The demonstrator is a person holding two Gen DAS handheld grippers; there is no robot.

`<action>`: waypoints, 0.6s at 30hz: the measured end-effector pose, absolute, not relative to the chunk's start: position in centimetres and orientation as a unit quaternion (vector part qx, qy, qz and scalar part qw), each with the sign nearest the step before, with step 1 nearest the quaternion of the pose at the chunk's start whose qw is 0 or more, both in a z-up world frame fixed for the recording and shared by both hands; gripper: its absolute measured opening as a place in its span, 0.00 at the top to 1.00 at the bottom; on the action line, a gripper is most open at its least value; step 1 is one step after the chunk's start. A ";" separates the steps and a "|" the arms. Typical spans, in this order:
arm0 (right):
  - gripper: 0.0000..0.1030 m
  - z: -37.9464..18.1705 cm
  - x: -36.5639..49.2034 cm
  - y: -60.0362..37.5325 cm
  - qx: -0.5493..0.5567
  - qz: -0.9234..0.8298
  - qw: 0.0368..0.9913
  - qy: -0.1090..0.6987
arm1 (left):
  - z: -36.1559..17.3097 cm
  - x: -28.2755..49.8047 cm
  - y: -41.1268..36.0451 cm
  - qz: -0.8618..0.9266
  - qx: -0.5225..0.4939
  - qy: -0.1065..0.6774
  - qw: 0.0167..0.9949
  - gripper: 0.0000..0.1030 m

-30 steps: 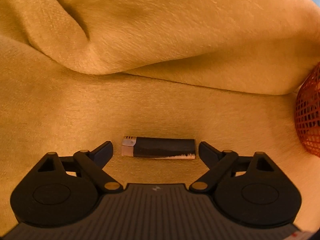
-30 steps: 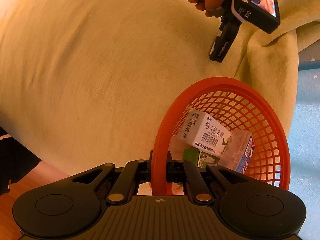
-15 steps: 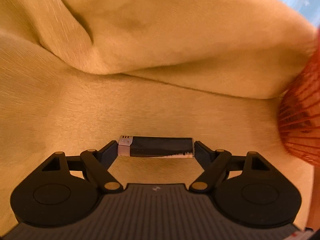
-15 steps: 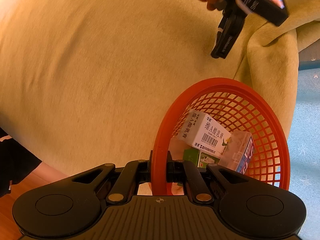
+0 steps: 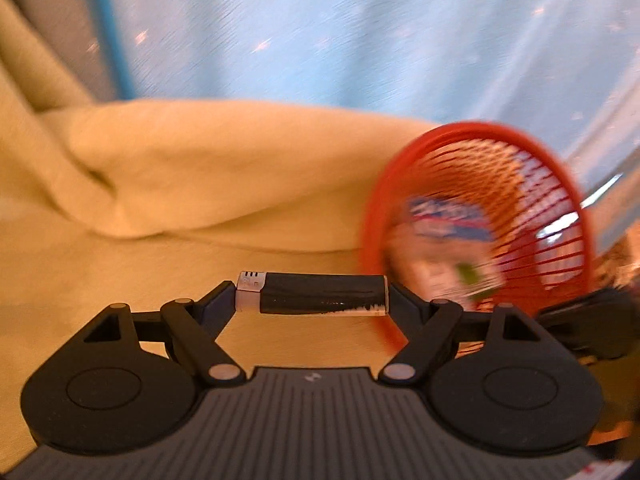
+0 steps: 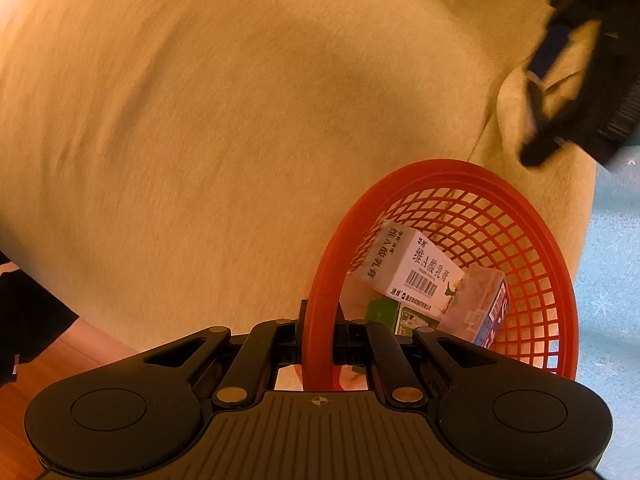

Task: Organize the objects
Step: 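Carry the lighter with the left tool into the basket and release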

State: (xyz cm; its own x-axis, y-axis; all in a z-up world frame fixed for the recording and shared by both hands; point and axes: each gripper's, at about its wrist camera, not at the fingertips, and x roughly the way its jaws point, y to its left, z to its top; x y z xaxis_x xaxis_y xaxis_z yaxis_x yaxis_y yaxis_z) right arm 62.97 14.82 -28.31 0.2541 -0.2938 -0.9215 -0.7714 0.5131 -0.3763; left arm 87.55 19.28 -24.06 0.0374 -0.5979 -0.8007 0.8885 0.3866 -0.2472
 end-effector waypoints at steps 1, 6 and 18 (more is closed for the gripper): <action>0.97 -28.4 62.9 14.9 -0.458 0.184 0.647 0.582 | -23.3 87.1 19.0 -0.538 0.156 0.447 0.697 0.24; 0.97 -28.5 62.7 15.0 -0.462 0.183 0.646 0.579 | -20.5 85.1 17.2 -0.580 0.156 0.426 0.677 0.24; 0.98 -28.4 62.7 14.7 -0.460 0.177 0.651 0.577 | -18.4 81.9 13.7 -0.636 0.133 0.424 0.631 0.12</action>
